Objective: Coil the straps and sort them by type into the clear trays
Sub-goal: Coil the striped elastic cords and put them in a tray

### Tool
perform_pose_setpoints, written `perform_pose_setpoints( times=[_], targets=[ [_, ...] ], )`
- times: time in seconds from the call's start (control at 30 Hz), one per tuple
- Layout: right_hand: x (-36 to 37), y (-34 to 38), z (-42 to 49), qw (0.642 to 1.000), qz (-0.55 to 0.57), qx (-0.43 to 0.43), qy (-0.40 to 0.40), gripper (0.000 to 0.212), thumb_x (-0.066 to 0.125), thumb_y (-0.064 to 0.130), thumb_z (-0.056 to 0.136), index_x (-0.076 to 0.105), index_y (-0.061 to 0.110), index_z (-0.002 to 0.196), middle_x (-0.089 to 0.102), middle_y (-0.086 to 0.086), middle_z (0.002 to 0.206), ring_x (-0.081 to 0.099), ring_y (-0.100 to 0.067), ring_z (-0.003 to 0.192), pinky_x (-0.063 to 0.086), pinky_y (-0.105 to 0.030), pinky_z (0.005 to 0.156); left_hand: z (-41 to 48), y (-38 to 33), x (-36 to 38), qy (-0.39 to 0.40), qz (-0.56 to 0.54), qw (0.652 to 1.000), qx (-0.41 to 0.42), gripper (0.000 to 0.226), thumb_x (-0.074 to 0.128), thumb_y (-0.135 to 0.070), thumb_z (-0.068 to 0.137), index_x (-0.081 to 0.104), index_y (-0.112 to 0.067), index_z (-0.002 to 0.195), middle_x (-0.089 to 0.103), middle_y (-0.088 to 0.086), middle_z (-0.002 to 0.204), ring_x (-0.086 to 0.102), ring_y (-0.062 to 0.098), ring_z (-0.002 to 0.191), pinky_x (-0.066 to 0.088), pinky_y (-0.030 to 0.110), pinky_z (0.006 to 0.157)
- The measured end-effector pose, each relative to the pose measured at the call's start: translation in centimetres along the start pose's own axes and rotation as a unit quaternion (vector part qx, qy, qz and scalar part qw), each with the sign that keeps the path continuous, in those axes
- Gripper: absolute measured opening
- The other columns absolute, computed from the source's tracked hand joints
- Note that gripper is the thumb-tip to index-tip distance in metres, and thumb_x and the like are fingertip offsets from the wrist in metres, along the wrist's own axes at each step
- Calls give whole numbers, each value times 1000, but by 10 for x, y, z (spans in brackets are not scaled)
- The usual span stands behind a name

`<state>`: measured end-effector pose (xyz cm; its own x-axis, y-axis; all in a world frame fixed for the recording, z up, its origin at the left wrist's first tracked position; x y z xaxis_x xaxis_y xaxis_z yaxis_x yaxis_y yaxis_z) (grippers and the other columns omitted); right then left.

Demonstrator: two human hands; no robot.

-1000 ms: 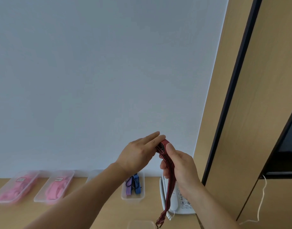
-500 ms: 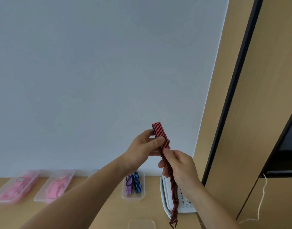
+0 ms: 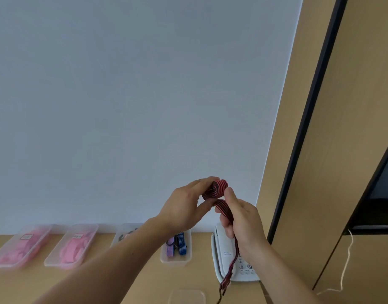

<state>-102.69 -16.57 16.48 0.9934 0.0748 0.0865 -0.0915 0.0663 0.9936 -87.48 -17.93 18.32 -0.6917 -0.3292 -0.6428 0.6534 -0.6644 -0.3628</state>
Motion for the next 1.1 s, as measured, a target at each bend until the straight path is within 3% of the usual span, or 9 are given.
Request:
perform_pose_setpoints(
  times=[0.2, 0.37, 0.47, 0.53, 0.57, 0.63, 0.7, 0.83, 1.1],
  targets=[
    [-1, -3, -1, 1000, 6, 0, 0, 69, 55, 71, 74, 68, 3, 71, 51, -8, 51, 36, -15, 41, 27, -22, 39, -5, 0, -1, -28, 94, 989, 107, 47, 74, -7, 86, 63, -8, 131, 64, 9, 133, 69, 25, 108, 60, 35, 82],
    [-1, -4, 0, 1000, 8, 12, -3, 63, 57, 64, 77, 69, 2, 74, 51, -7, 53, 35, -14, 41, 27, -23, 40, -4, -1, 3, -27, 135, 983, 122, 52, 77, 2, 80, 64, -7, 130, 61, 17, 134, 68, 31, 109, 62, 41, 76],
    [-1, -5, 1, 1000, 22, 12, -10, 58, 55, 54, 89, 69, -2, 79, 53, -6, 54, 36, -12, 40, 27, -21, 39, -1, 0, 5, 5, 95, 993, 72, 63, 67, -2, 88, 48, -20, 145, 45, 9, 151, 59, 24, 124, 57, 36, 90],
    [-2, -2, 2, 999, 31, -7, -11, 53, 56, 49, 92, 69, -2, 83, 54, -5, 56, 37, -11, 40, 29, -20, 40, -1, 4, 6, 45, -27, 997, -51, 73, 61, -9, 92, 28, -33, 153, 29, -2, 161, 51, 12, 131, 49, 27, 98],
    [-3, -1, 2, 999, 31, -21, -11, 51, 56, 48, 91, 68, -1, 85, 55, -5, 57, 37, -11, 41, 30, -20, 40, -1, 5, 7, 58, -129, 980, -138, 77, 60, -13, 93, 20, -34, 155, 27, -4, 161, 47, 8, 133, 47, 25, 100],
    [-3, 1, 4, 999, 28, -43, -8, 52, 56, 50, 89, 67, -1, 86, 57, -5, 59, 39, -11, 42, 31, -21, 42, 0, 5, 8, 62, -369, 873, -312, 78, 60, -23, 91, 19, -24, 157, 41, 4, 154, 51, 12, 129, 48, 33, 102],
    [-2, 1, 4, 998, 15, -65, 0, 52, 56, 53, 85, 65, 2, 81, 60, -4, 60, 42, -12, 44, 34, -22, 44, 2, 1, 8, 81, -497, 778, -376, 64, 57, -37, 87, 47, -7, 143, 64, 13, 130, 63, 26, 117, 51, 45, 100],
    [3, -5, 2, 994, -38, -100, 17, 40, 56, 53, 84, 69, 16, 77, 65, -3, 64, 48, -13, 48, 41, -21, 48, 5, -4, 2, 85, -502, 792, -337, 44, 58, -31, 95, 62, 7, 117, 70, 20, 106, 68, 28, 79, 51, 49, 93],
    [7, -11, 5, 994, -95, -58, 4, 44, 47, 38, 101, 69, 9, 76, 64, -5, 56, 50, -17, 44, 40, -24, 45, 2, 8, 5, -41, -467, 824, -318, 40, 75, -23, 86, 61, -9, 120, 75, 15, 99, 71, 25, 86, 56, 47, 92]
  ],
)
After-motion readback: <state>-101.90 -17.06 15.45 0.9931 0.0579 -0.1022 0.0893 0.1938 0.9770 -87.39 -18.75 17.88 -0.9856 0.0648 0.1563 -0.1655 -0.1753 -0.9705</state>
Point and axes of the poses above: each hand's wrist, its own z-axis towards the middle knuckle, its own x-axis out of the palm, y = z × x, the point moved 3 cm from there along z, towards the middle knuckle
